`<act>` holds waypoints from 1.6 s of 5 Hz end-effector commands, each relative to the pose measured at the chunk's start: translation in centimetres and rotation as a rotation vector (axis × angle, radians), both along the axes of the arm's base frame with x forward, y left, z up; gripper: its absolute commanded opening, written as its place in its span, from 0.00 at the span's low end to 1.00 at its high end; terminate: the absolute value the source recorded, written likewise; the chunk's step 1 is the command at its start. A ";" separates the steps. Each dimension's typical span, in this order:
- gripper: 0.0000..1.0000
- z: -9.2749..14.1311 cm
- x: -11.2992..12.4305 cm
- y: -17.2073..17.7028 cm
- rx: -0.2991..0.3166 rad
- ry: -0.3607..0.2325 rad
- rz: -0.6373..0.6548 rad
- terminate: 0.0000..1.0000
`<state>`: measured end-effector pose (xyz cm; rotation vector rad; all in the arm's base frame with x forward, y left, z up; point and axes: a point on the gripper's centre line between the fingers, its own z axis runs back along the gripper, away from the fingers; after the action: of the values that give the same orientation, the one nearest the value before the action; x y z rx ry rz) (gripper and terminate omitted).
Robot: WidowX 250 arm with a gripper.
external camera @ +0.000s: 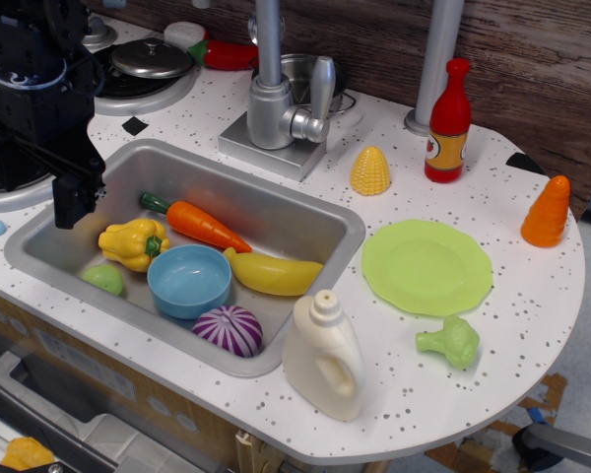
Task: Put broccoli in bowl
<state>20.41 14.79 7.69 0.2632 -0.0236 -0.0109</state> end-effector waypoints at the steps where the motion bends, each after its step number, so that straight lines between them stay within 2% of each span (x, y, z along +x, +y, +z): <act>1: 1.00 0.0 0.0 0.0 0.000 0.000 0.000 0.00; 2: 1.00 2.6 0.4 -2.9 0.052 -0.004 0.044 0.00; 3: 1.00 6.5 1.7 -7.8 0.097 0.090 0.145 0.00; 4: 1.00 8.0 2.3 -12.5 0.043 0.118 0.231 0.00; 5: 1.00 6.6 2.4 -17.4 -0.038 0.096 0.262 0.00; 6: 1.00 5.3 2.4 -22.3 -0.089 0.039 0.326 0.00; 7: 1.00 4.8 3.3 -25.7 -0.127 0.001 0.394 0.00; 8: 1.00 3.1 4.0 -27.2 -0.108 -0.075 0.445 0.00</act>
<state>24.61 -12.38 8.52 0.1503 -0.0530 0.4108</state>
